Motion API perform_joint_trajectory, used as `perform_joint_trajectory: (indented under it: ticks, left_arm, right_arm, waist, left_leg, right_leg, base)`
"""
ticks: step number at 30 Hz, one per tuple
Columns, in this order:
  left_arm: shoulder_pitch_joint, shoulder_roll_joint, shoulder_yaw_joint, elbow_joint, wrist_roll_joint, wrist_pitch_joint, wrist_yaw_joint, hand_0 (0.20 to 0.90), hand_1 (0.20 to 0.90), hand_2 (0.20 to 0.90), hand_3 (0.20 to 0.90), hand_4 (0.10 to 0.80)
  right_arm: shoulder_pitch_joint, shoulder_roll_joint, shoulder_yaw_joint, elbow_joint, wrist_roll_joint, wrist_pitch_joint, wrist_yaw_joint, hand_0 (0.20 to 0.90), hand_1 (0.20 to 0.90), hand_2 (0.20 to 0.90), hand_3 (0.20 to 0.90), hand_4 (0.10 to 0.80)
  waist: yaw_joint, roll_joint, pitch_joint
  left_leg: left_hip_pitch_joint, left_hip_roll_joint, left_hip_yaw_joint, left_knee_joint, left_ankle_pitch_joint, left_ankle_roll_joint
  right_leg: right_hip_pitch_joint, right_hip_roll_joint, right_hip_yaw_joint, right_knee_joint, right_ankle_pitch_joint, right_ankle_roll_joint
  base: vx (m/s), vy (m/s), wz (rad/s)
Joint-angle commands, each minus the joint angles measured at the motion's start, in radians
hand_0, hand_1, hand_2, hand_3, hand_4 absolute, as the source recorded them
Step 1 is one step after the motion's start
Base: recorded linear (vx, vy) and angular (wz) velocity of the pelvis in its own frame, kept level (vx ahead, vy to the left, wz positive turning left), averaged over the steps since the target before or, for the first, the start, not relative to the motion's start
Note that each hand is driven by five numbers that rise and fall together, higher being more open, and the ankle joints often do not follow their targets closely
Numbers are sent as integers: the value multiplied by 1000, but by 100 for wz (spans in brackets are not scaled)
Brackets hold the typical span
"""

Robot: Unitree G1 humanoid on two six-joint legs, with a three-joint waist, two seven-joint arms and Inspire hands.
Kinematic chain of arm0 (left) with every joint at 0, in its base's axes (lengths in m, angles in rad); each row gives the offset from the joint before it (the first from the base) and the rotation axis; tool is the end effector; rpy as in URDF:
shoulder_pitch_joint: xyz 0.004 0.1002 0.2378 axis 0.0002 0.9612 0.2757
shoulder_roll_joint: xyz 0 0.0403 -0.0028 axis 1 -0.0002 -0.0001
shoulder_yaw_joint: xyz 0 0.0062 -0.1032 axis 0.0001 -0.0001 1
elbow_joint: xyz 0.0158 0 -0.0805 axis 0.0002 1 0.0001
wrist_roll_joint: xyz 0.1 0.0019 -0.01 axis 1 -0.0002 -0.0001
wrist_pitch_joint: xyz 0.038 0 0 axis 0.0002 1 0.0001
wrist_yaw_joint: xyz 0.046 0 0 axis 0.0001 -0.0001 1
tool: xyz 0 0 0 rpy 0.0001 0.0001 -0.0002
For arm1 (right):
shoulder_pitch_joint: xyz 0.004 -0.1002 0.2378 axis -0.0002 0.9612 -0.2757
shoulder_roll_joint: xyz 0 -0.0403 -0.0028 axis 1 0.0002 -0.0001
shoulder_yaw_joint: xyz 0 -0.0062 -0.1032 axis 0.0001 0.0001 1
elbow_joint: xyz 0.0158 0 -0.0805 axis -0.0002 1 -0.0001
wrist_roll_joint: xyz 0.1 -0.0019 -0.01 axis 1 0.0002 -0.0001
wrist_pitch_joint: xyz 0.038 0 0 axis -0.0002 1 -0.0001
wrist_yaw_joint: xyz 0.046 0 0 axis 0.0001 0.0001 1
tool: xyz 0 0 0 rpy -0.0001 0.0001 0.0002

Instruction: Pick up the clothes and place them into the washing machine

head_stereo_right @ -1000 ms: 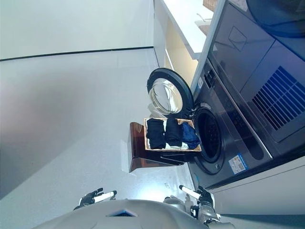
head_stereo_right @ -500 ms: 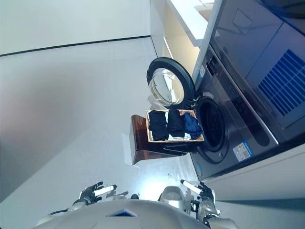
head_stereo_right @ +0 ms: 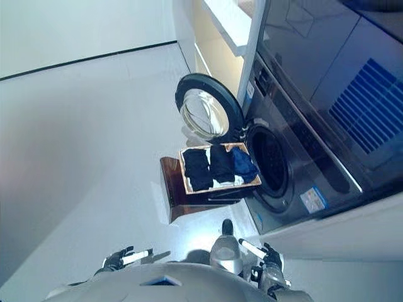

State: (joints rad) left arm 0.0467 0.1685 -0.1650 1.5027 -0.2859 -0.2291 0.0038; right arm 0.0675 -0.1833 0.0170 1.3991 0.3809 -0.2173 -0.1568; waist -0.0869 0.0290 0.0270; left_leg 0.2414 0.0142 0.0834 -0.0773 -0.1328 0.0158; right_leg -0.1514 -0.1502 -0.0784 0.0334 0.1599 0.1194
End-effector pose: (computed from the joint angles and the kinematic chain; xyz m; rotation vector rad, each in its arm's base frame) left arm 0.0150 0.2084 -0.1257 0.0510 1.3064 0.2121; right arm 0.0248 -0.2184 -0.1231 0.0126 1.2111 -0.5412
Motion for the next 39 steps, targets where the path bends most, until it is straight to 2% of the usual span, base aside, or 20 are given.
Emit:
perform_joint_trajectory:
  ticks: [1,8,14,18,21,25,28,30,34,36,37,38,39]
  left_arm:
    - [-55,23,35,26,-27,-36,15,900,900,900,900,800]
    - [-88,-3,10,-6,-55,-46,23,900,900,900,900,800]
    - [-93,-22,-21,-20,-22,-43,21,900,900,900,900,800]
    - [-94,-7,-14,-14,-20,-41,22,900,900,900,900,800]
    - [-95,5,9,-7,-24,-35,20,900,900,900,900,800]
    - [-90,1,17,-16,-35,-35,9,900,900,900,900,800]
    - [-95,-1,12,-18,-41,-34,3,900,900,900,900,800]
    - [-103,-1,5,-27,-46,-38,2,900,900,900,900,800]
    - [-113,0,-5,-38,-49,-43,10,900,900,900,900,800]
    - [-116,3,-7,-38,-53,-44,15,900,900,900,900,800]
    - [-117,2,-9,-40,-59,-48,18,900,900,900,900,800]
    - [-117,2,-9,-40,-59,-48,18,900,900,900,900,800]
    - [-114,-1,-9,-39,-62,-48,21,900,900,900,900,800]
  right_arm:
    - [-92,5,0,-7,-20,-45,-22,900,900,900,900,800]
    - [-103,-11,5,-4,-16,-53,-32,900,900,900,900,800]
    - [-106,-22,6,-3,-21,-56,-32,900,900,900,900,800]
    - [-99,-25,6,21,-36,-44,-27,900,900,900,900,800]
    - [-81,-28,-1,40,-48,-37,-23,900,900,900,900,800]
    - [-59,-33,-15,58,-40,-40,-23,900,900,900,900,800]
    - [-49,-38,-22,58,-27,-46,-25,900,900,900,900,800]
    - [-44,-41,-31,56,-14,-51,-30,900,900,900,900,800]
    - [-55,-51,-37,54,-1,-55,-42,900,900,900,900,800]
    - [-61,-53,-34,53,4,-58,-48,900,900,900,900,800]
    - [-65,-51,-28,50,8,-62,-53,900,900,900,900,800]
    - [-64,-51,-28,50,8,-62,-53,900,900,900,900,800]
    - [-65,-53,-25,51,12,-65,-55,900,900,900,900,800]
  waist:
    - [1,-57,5]
    - [-1,-45,-25]
    - [8,-27,-40]
    - [11,-22,-36]
    - [12,-25,-40]
    - [24,-34,-31]
    - [38,-58,0]
    - [40,-66,16]
    - [53,-92,39]
    - [60,-99,52]
    - [70,-89,62]
    - [71,-91,65]
    - [80,-71,68]
  left_leg:
    - [4,-13,3,79,-78,-21]
    - [-10,53,-28,78,-29,-65]
    - [-15,75,-42,79,28,-82]
    - [-21,94,-40,90,77,-93]
    - [-31,121,-39,122,118,-108]
    - [-89,144,-57,274,154,-112]
    - [-193,137,-80,470,207,-95]
    - [-241,138,-66,492,231,-87]
    - [-371,116,-38,440,162,-65]
    - [-421,112,-30,383,149,-70]
    - [-449,104,-36,288,181,-79]
    - [-442,102,-35,282,184,-79]
    - [-470,94,-48,193,244,-86]
  right_leg:
    - [-78,-10,40,62,-3,24]
    - [-65,33,-13,65,-50,-3]
    - [-60,67,-16,53,-68,-21]
    - [-74,86,-23,85,-95,-45]
    - [-54,110,-27,80,-116,-62]
    - [-1,146,-26,69,-153,-100]
    - [57,156,-20,61,-171,-135]
    - [78,153,-25,54,-182,-142]
    - [100,131,-17,49,-190,-129]
    - [111,132,-2,50,-193,-119]
    - [130,145,10,48,-201,-114]
    - [135,143,11,48,-202,-114]
    - [160,163,23,42,-214,-108]
  base:
    - [140,-196,3]
    - [109,-158,23]
    - [84,-94,3]
    - [48,-101,-4]
    - [76,-166,-3]
    - [70,-202,12]
    - [46,-199,20]
    - [24,-99,38]
    - [28,-29,9]
    - [86,8,39]
    - [98,34,34]
    - [185,89,24]
    - [110,57,19]
